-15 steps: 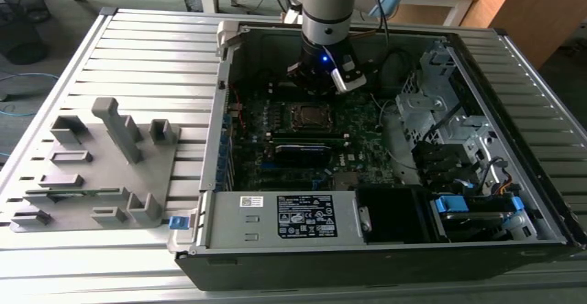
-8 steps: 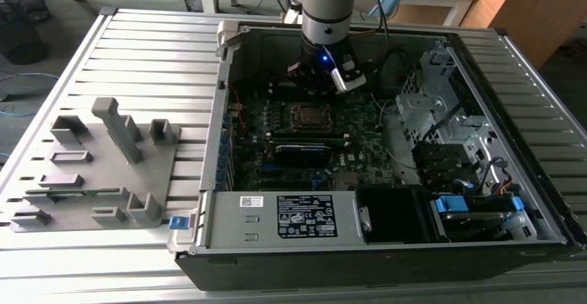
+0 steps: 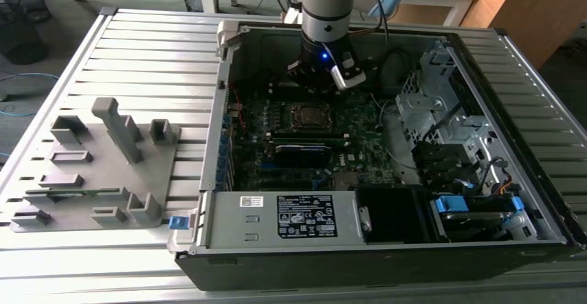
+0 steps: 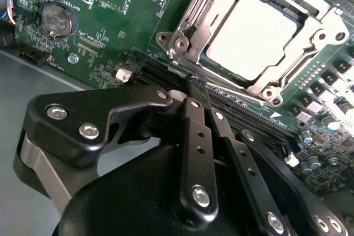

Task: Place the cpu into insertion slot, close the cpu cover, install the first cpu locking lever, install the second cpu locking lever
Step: 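Install the first cpu locking lever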

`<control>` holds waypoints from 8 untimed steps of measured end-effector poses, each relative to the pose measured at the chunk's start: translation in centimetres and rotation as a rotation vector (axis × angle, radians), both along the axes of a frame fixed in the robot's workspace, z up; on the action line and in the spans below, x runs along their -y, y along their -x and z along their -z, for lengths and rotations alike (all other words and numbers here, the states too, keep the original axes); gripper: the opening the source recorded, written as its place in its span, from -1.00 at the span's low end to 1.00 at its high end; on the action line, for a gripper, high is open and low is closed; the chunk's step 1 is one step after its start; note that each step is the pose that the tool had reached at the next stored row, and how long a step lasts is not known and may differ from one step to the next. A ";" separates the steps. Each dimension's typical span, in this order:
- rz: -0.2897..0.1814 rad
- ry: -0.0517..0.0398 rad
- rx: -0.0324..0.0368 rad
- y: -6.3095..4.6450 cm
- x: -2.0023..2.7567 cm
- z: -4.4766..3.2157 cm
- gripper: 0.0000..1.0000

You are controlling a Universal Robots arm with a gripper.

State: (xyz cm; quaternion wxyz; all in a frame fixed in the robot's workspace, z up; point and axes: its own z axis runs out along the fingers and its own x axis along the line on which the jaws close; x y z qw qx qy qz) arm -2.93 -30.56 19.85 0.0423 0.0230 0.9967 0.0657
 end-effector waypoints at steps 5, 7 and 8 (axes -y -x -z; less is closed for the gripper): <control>0.001 0.0001 0.0004 0.0 -0.22 -0.02 -0.79; 0.001 -0.0001 0.0006 0.0 -0.23 -0.01 -0.79; 0.001 -0.0006 0.0005 0.0 -0.24 -0.01 -0.79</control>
